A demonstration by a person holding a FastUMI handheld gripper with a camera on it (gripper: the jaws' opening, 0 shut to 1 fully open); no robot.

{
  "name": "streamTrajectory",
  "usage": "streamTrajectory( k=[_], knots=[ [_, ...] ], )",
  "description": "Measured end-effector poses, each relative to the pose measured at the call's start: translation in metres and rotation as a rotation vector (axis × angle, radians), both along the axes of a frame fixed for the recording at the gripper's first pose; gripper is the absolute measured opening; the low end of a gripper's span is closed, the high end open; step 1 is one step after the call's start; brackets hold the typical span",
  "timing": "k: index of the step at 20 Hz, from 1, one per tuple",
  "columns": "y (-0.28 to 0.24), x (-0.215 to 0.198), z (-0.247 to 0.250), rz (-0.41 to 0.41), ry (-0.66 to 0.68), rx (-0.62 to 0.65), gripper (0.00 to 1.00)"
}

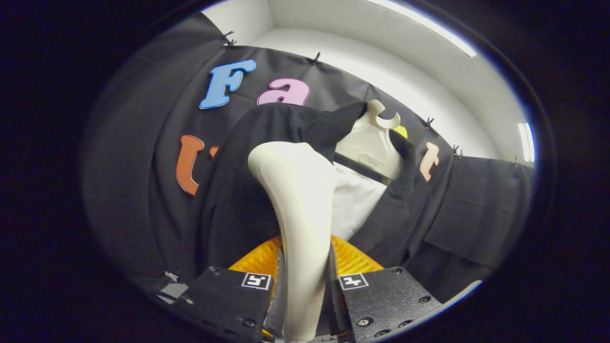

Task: Iron the clothes twice with a garment steamer, once on the left side and once on the right side.

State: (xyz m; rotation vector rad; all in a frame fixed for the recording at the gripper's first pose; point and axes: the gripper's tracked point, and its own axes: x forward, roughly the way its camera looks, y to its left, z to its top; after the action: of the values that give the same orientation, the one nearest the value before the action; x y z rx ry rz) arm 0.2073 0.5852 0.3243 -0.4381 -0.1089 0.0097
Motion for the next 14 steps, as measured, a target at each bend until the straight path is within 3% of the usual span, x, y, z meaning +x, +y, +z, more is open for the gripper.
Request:
streamTrajectory(
  k=[14],
  knots=[
    [-0.009,0.003,-0.094,-0.025,0.081,-0.065,0.38]
  ],
)
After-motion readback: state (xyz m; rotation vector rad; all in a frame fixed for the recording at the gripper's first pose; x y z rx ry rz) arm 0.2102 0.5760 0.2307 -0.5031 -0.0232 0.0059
